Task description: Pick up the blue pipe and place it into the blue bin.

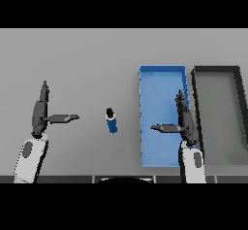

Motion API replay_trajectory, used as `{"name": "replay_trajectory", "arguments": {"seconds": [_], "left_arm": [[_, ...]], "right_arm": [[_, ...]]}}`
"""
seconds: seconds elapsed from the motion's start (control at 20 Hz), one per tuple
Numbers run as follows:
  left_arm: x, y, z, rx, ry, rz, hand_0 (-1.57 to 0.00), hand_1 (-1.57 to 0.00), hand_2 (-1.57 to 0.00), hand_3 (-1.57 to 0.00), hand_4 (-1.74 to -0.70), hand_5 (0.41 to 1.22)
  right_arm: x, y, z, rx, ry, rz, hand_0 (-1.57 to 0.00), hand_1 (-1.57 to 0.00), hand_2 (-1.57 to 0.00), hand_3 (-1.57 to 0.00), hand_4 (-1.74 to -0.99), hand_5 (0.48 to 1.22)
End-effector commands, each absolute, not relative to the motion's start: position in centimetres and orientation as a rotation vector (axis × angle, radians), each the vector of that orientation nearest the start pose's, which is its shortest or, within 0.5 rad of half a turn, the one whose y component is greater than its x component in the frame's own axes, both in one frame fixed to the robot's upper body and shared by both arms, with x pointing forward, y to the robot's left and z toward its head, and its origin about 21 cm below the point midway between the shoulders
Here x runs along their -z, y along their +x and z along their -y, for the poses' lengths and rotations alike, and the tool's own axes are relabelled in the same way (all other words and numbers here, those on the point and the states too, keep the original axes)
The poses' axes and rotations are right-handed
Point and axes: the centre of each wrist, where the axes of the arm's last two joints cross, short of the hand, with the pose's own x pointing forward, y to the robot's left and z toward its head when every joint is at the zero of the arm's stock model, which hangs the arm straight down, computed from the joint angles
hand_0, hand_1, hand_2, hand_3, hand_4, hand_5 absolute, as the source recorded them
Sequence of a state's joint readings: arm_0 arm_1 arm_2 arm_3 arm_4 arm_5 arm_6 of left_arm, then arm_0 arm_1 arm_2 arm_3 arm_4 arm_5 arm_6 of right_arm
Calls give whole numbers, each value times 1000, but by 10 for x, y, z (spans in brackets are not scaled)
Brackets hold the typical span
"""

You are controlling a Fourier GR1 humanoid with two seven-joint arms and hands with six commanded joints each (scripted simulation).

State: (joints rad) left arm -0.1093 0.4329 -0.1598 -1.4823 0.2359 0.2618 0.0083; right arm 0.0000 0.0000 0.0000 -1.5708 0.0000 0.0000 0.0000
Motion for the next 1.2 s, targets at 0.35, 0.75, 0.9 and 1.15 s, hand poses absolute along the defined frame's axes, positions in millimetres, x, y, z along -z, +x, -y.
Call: {"name": "replay_trajectory", "arguments": {"seconds": [0.35, 0.75, 0.9, 1.15], "left_arm": [[-38, 272, -310, 383, 130, 1568, 1, 1, 1, 1, -1073, 590], [-51, 271, -322, 567, -7, 1550, 1, 1, 1, 1, -1086, 605], [-45, 259, -314, 662, -126, 1526, 1, 1, 1, 1, -1096, 567], [-42, 246, -271, 771, -289, 1471, 1, 1, 1, 1, -1158, 497]], "right_arm": [[-4, 239, 236, -199, -45, 1646, 1, 1, 1, 1, -1224, 618], [-11, 229, 235, -312, -123, 1625, 1, 1, 1, 1, -1185, 597], [-10, 230, 235, -334, -112, 1645, 1, 1, 1, 1, -1193, 605], [-12, 229, 234, -349, -106, 1658, 1, 1, 1, 1, -1208, 612]]}}
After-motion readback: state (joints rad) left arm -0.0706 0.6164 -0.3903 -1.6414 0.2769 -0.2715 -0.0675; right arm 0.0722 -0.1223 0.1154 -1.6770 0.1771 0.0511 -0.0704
